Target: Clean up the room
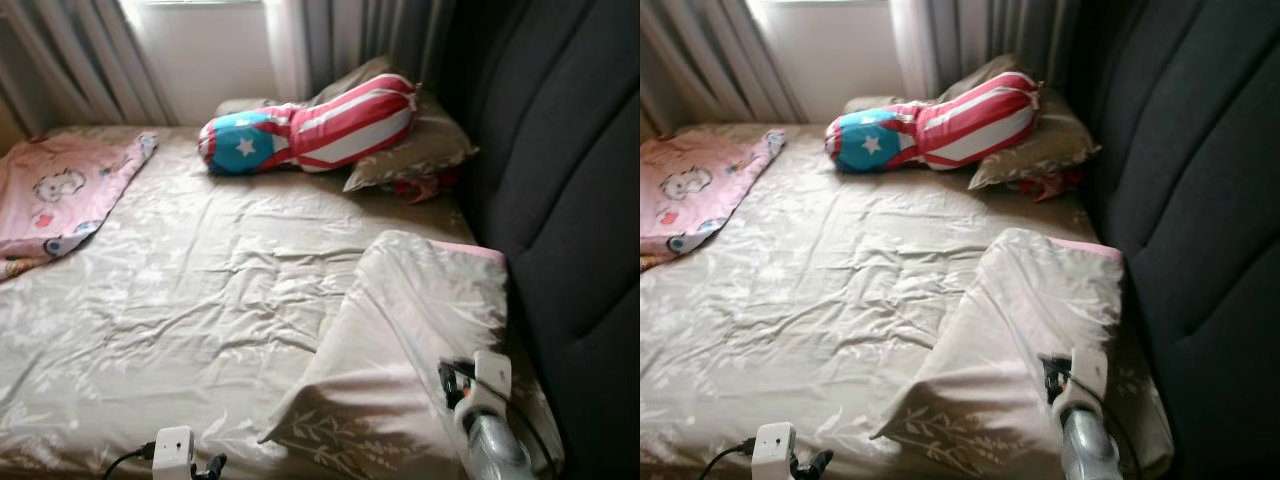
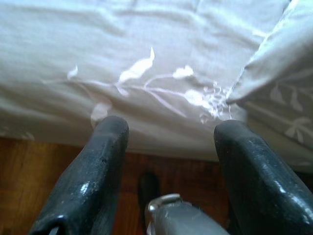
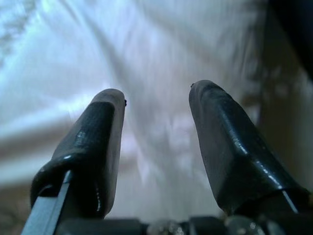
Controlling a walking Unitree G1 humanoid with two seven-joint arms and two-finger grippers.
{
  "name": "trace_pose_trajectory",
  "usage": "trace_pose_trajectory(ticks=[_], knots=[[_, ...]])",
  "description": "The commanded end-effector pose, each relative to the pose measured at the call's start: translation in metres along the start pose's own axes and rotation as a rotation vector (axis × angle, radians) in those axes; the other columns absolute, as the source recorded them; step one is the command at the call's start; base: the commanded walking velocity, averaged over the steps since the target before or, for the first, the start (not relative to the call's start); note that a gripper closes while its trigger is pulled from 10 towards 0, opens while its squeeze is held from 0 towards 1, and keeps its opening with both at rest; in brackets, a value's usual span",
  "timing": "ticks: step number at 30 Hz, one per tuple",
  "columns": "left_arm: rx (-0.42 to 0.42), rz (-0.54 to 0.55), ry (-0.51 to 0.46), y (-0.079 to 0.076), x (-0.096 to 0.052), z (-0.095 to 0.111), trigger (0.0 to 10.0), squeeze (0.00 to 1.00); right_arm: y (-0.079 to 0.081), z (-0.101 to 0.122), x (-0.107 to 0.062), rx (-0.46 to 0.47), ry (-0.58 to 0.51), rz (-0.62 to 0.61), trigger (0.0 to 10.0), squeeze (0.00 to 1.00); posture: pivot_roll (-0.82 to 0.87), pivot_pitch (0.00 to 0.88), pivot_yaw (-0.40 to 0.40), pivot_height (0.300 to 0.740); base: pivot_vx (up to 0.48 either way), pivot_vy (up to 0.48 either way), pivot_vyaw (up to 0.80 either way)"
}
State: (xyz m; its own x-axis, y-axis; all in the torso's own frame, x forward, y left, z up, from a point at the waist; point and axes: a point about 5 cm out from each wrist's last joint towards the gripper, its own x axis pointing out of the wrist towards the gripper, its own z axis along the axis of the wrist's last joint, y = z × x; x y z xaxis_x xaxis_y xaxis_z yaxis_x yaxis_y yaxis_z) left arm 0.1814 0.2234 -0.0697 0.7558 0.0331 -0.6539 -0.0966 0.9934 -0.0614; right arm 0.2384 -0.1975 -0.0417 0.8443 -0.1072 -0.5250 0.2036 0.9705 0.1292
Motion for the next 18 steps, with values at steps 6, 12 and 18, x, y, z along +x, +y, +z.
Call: trace_pose_trajectory(ticks=[6, 12, 18], knots=[[0.067, -0.051, -0.327, -0.045, 0.028, 0.094, 10.0, 0.0, -0.002, 0.016, 0.0, 0.013, -0.132, 0.013, 10.0, 0.0, -0.12, 0.0, -0.035, 0.74, 0.0, 0.0, 0.0], [0.053, -0.076, -0.444, -0.052, 0.025, 0.111, 10.0, 0.0, -0.007, 0.012, -0.005, 0.02, -0.168, -0.007, 10.0, 0.0, -0.12, 0.0, -0.034, 0.74, 0.0, 0.0, 0.0], [0.069, -0.116, -0.511, -0.054, 0.02, 0.115, 10.0, 0.0, -0.003, 0.007, -0.01, 0.011, -0.197, 0.043, 10.0, 0.0, -0.13, 0.0, -0.005, 0.74, 0.0, 0.0, 0.0]])
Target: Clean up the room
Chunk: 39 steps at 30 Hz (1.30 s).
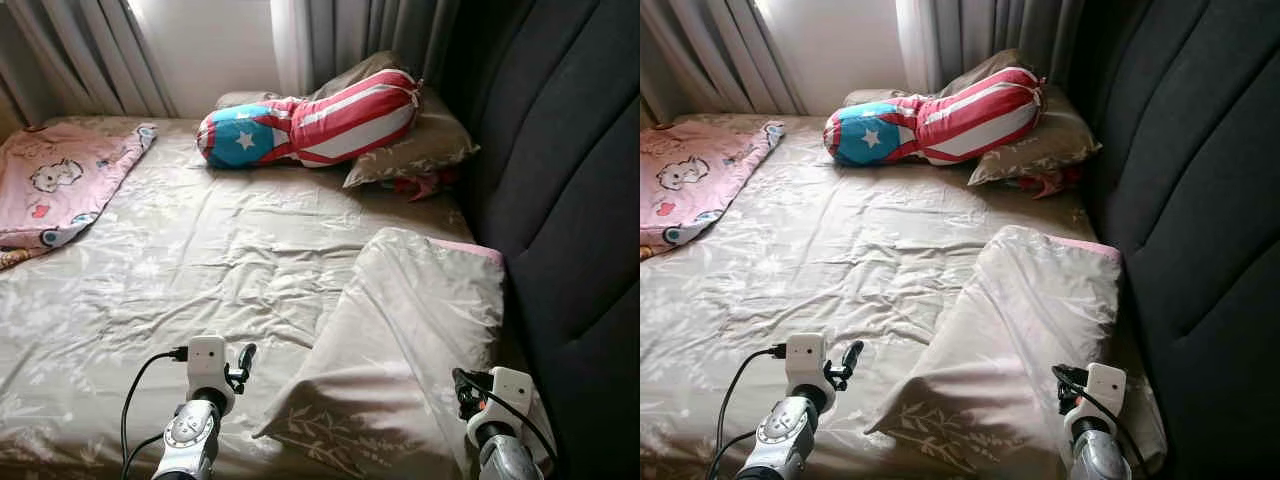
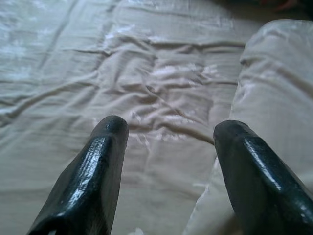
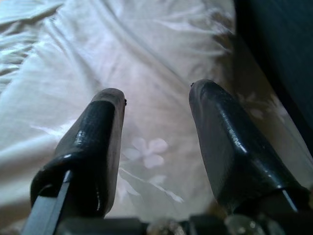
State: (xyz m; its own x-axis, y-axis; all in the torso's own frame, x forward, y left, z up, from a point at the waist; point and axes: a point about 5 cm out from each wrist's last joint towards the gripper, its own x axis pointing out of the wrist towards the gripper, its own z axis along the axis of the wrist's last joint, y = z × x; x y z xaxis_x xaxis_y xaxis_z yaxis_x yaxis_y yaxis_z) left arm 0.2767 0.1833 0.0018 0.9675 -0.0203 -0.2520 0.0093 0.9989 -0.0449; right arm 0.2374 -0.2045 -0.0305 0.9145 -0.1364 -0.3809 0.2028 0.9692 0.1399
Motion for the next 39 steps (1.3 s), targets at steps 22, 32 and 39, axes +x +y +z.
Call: trace_pose_trajectory(ticks=[22, 32, 39], knots=[[-0.014, -0.083, -0.168, -0.011, -0.018, 0.01, 10.0, 0.0, 0.014, 0.002, -0.012, -0.037, -0.133, 0.07, 10.0, 0.0, -0.05, 0.0, -0.053, 0.697, 0.0, 0.0, 0.0], [-0.016, -0.078, -0.158, -0.01, -0.015, 0.013, 10.0, 0.0, 0.021, 0.013, -0.01, 0.02, -0.189, 0.049, 10.0, 1.0, -0.1, 0.0, -0.031, 0.697, 0.0, 0.0, 0.0], [-0.014, -0.086, -0.166, -0.011, -0.016, 0.018, 10.0, 0.0, 0.013, 0.007, -0.013, -0.006, -0.15, 0.009, 10.0, 0.59, -0.09, 0.0, -0.037, 0.697, 0.0, 0.0, 0.0]])
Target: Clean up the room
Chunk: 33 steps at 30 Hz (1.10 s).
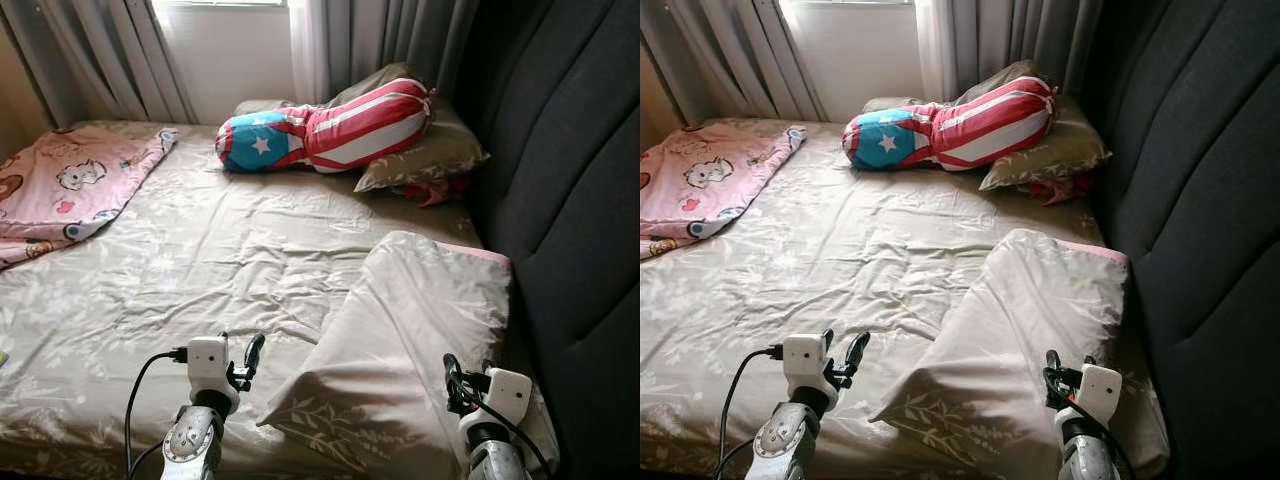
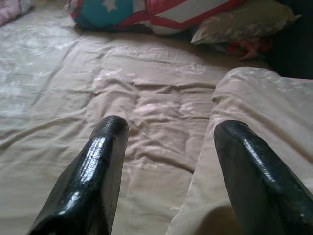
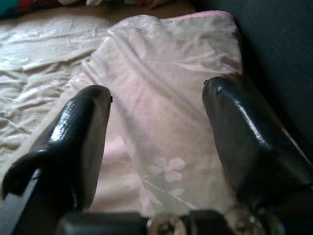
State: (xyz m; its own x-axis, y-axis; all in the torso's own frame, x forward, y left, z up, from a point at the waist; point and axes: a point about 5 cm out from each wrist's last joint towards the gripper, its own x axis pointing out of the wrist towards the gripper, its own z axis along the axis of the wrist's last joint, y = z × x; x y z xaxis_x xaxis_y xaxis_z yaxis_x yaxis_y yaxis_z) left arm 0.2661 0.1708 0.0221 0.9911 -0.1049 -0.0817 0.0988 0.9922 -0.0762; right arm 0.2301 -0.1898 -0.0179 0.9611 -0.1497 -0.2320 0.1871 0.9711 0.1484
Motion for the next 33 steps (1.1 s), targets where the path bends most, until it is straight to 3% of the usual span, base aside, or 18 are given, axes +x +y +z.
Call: trace_pose_trajectory(ticks=[1, 7, 11, 33], knots=[[0.002, 0.009, 0.002, 0.003, -0.001, 0.001, 10.0, 0.0, -0.002, 0.001, 0.001, -0.011, 0.007, -0.008, 10.0, 0.0, -0.09, 0.0, -0.038, 0.697, 0.0, 0.0, 0.0], [-0.004, 0.013, 0.006, 0.001, -0.004, 0.0, 10.0, 0.0, 0.003, 0.002, 0.005, -0.025, 0.04, 0.011, 10.0, 0.0, -0.09, 0.0, -0.043, 0.697, 0.0, 0.0, 0.0], [-0.004, 0.008, 0.01, -0.001, -0.003, 0.001, 10.0, 0.0, 0.002, 0.003, 0.006, -0.043, 0.033, -0.003, 10.0, 0.0, -0.1, 0.0, -0.045, 0.667, 0.0, 0.0, 0.0], [0.027, -0.068, 0.031, -0.002, 0.001, 0.006, 10.0, 0.0, 0.012, 0.005, 0.01, -0.057, 0.054, 0.008, 10.0, 0.0, -0.09, 0.0, -0.034, 0.657, 0.0, 0.0, 0.0]])
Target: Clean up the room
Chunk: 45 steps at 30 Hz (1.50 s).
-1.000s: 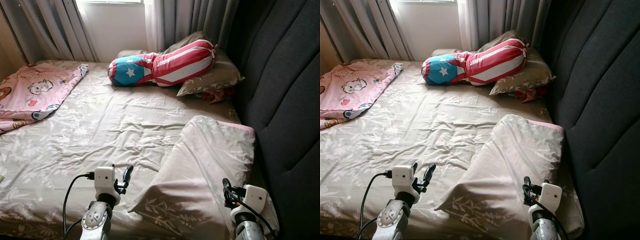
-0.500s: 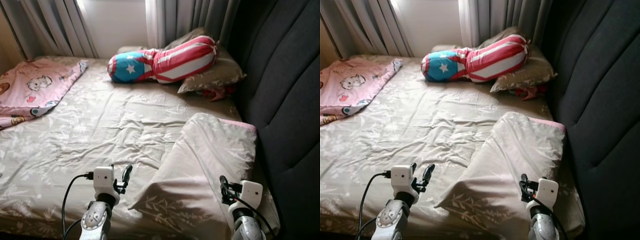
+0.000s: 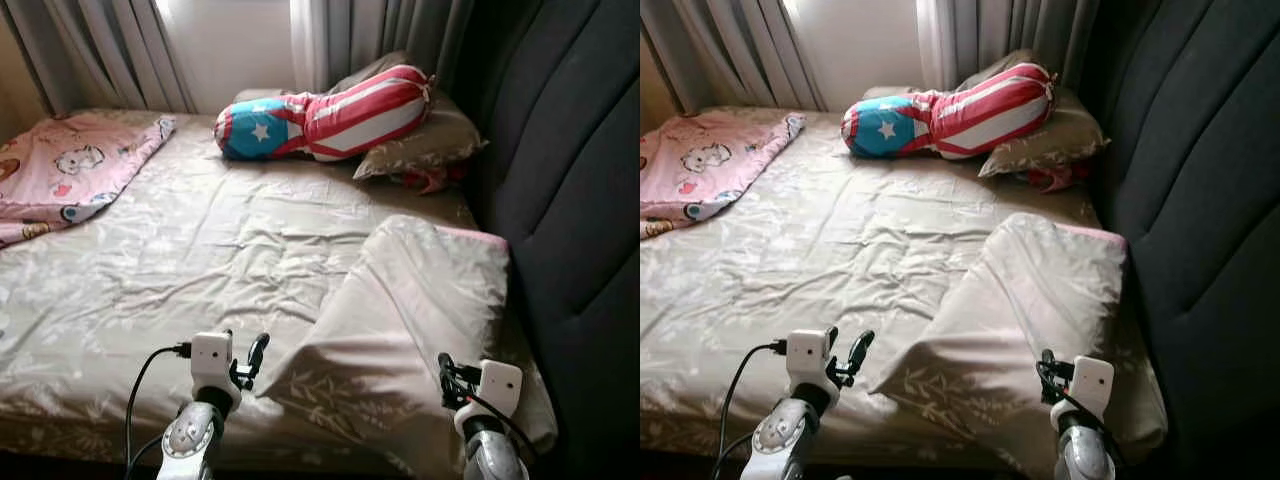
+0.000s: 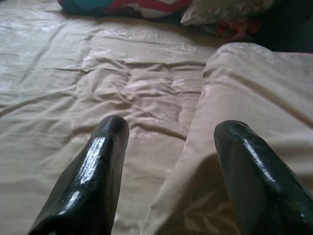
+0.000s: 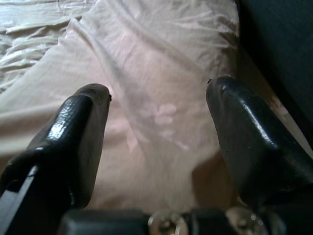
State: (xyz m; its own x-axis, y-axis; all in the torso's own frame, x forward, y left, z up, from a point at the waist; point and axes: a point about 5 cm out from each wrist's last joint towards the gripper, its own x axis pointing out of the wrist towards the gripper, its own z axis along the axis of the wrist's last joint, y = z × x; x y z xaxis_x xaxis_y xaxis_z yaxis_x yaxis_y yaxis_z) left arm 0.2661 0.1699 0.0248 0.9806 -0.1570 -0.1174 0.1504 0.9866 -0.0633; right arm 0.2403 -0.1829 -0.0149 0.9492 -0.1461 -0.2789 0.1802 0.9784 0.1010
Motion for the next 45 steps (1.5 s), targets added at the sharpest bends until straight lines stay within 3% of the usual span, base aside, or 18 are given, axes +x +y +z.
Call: trace_pose_trajectory(ticks=[1, 12, 19, 37, 38, 40, 45], knots=[[0.011, -0.018, -0.007, -0.001, 0.002, 0.004, 10.0, 0.0, 0.004, 0.001, 0.003, -0.009, 0.008, 0.02, 10.0, 0.0, -0.09, 0.0, -0.034, 0.657, 0.0, 0.0, 0.0], [0.002, -0.02, 0.01, -0.003, 0.007, 0.004, 10.0, 0.0, 0.013, 0.004, 0.009, 0.053, 0.023, 0.046, 10.0, 0.0, -0.09, 0.0, -0.034, 0.657, 0.046, 0.0, 0.0], [-0.009, -0.02, 0.017, -0.005, 0.004, 0.002, 10.0, 0.0, 0.016, 0.003, 0.009, 0.036, 0.032, 0.082, 10.0, 0.0, -0.09, 0.0, -0.034, 0.657, 0.264, 0.0, 0.0], [-0.013, -0.004, 0.019, -0.004, 0.003, 0.001, 10.0, 0.0, 0.01, -0.005, 0.009, 0.035, 0.071, 0.046, 10.0, 0.0, -0.08, 0.0, -0.034, 0.657, 0.178, 0.0, 0.0], [-0.013, -0.005, 0.02, -0.004, 0.003, 0.001, 10.0, 0.0, 0.009, -0.006, 0.009, 0.041, 0.075, 0.042, 10.0, 0.22, -0.08, 0.0, -0.034, 0.657, 0.0, 0.0, 0.0], [-0.013, -0.006, 0.022, -0.005, 0.003, 0.001, 10.0, 0.0, 0.008, -0.008, 0.008, 0.05, 0.086, 0.037, 10.0, 1.0, -0.08, 0.0, -0.034, 0.657, 0.0, 0.0, 0.0], [-0.006, -0.013, 0.032, -0.006, 0.002, -0.001, 10.0, 0.0, 0.003, -0.015, 0.004, 0.101, 0.135, 0.026, 10.0, 1.0, -0.08, 0.0, -0.033, 0.657, 0.0, 0.0, 0.0]])
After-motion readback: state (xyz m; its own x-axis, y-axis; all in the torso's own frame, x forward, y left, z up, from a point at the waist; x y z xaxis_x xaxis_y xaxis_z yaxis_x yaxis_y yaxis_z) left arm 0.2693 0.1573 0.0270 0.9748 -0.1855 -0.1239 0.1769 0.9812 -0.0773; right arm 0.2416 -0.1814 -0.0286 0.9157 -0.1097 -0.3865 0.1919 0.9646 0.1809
